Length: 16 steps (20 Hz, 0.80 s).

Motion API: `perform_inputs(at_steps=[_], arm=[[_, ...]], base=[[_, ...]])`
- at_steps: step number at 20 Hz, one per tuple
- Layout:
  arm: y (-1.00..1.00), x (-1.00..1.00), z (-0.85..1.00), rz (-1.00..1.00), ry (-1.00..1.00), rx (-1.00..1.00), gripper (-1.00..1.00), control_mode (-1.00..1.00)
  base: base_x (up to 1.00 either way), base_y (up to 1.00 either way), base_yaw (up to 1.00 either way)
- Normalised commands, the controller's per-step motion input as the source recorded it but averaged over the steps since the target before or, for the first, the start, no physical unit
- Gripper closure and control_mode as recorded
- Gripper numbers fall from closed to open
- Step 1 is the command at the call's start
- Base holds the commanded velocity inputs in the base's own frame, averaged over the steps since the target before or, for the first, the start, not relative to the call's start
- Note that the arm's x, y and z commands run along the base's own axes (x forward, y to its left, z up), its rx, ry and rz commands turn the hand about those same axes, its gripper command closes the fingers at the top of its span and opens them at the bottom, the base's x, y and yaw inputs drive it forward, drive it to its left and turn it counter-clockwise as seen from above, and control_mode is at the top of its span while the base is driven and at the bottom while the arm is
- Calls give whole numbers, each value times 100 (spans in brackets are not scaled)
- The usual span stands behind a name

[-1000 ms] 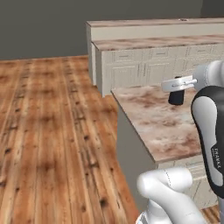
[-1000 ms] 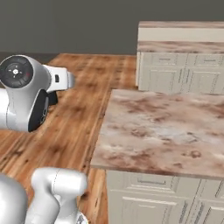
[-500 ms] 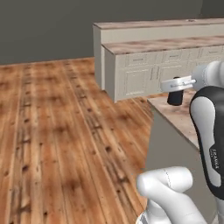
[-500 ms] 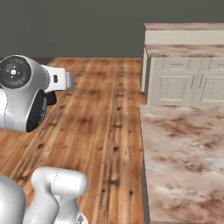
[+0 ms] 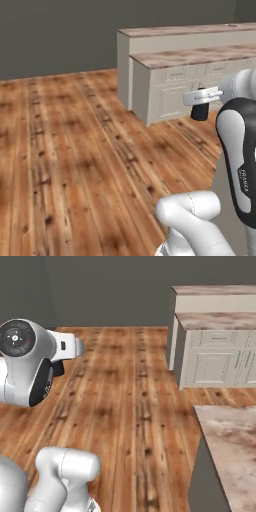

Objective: Retrieve the shaker from the cabinet and place it next the steak on a plate on the dining table.

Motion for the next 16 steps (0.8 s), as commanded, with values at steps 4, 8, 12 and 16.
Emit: perform_inputs(at_steps=[4,8,12,16], arm=[[0,0,0,0,0,0,100,100],[0,0,0,0,0,0,100,100],[0,0,0,0,0,0,100,100],[0,0,0,0,0,0,100,100]], base=[[100,71,-8],[100,44,0],[100,28,0],[100,27,-11]])
